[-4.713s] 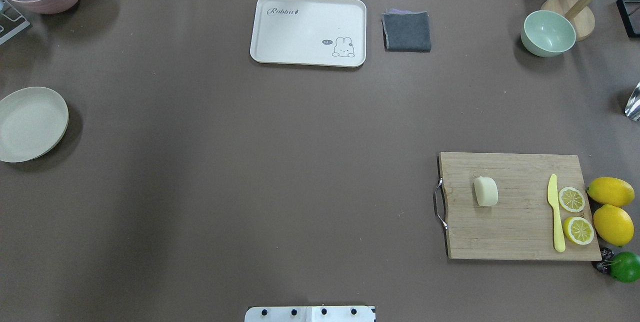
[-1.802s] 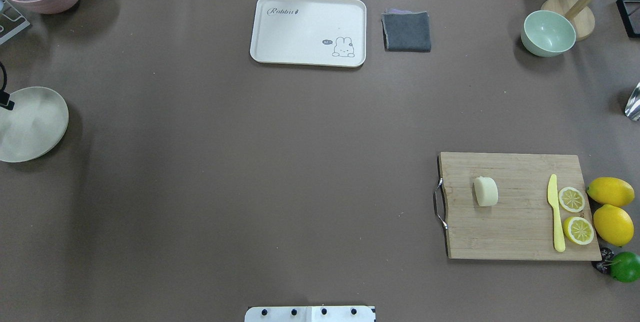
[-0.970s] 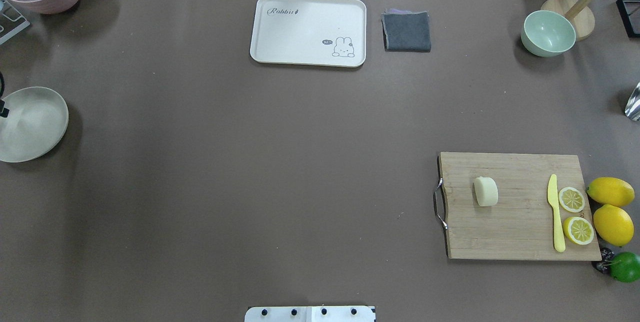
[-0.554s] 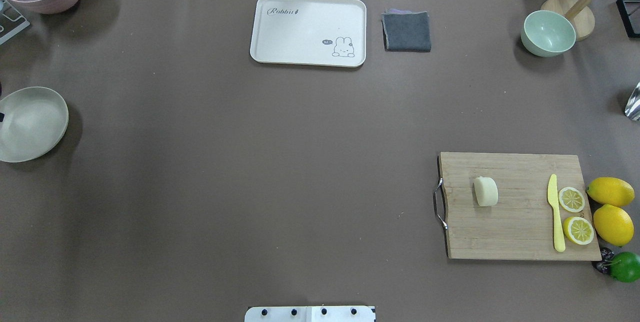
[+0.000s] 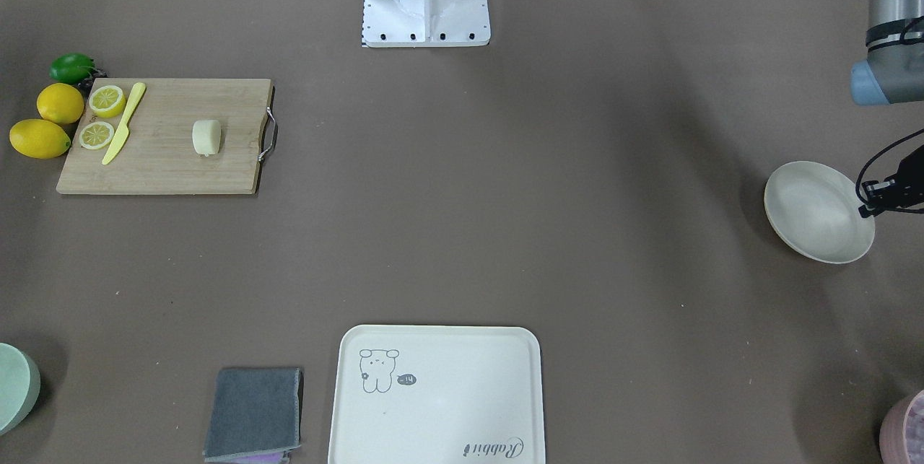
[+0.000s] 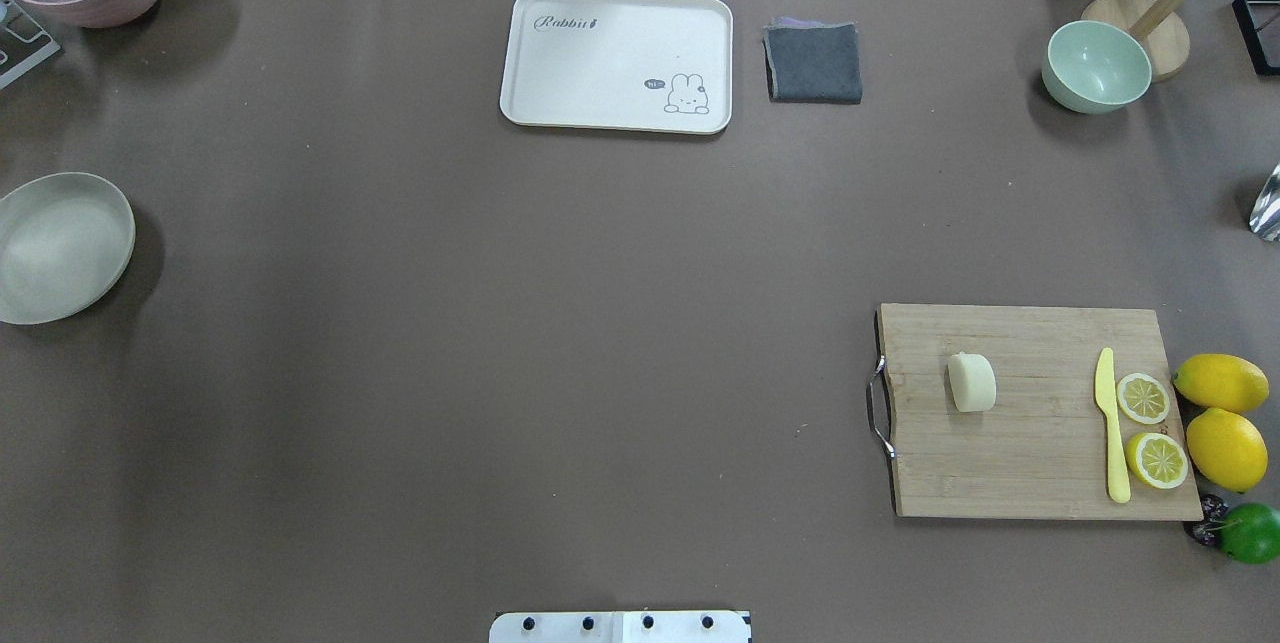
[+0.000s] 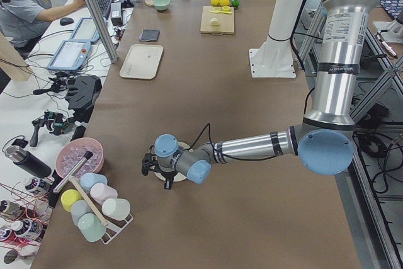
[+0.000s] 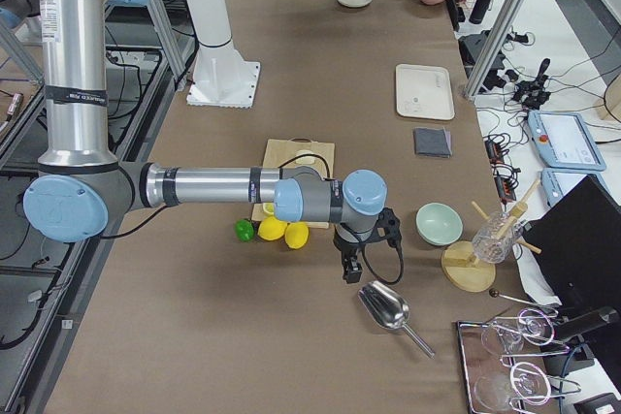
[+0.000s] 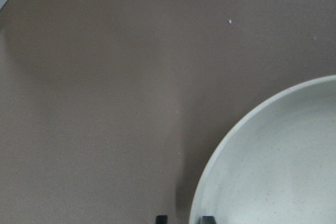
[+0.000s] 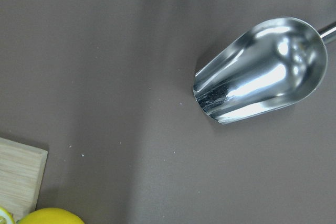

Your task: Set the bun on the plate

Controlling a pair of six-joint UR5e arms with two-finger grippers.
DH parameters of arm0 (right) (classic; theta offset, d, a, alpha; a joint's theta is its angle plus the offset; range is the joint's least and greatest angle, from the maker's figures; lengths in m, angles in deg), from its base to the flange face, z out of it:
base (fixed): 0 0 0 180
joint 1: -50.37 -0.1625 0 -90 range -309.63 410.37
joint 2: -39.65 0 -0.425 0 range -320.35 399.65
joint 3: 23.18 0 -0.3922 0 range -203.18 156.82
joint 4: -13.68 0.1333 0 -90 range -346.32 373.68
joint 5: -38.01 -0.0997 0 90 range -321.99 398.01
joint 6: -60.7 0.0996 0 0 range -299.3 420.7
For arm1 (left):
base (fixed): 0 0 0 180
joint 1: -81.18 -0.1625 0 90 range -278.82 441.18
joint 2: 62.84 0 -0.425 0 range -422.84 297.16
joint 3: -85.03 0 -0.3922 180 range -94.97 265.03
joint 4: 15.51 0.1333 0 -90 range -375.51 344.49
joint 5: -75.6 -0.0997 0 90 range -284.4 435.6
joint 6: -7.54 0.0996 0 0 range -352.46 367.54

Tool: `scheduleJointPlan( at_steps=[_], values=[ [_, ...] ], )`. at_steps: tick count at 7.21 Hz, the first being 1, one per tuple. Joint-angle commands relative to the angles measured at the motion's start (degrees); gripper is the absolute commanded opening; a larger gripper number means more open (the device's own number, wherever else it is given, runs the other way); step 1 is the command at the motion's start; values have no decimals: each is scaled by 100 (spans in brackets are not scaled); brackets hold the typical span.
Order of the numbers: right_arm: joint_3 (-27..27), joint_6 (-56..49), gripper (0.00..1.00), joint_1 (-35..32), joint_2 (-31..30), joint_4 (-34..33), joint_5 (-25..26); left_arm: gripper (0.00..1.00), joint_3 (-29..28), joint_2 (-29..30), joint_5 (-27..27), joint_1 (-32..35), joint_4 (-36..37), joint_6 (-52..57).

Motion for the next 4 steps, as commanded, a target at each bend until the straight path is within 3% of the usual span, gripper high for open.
scheduleJointPlan(
  at_steps=[1,2,4],
  values=[
    [82,73,100,2,13,5,-185,0,399,-11,602,9,15,-373],
    [353,500,100,176,21,5,-272,0,863,59,1015,0,15,-1158],
    [1212,2026,100,920,21,14,-290,0,2004,103,897,-786,-29,-2835]
  ],
)
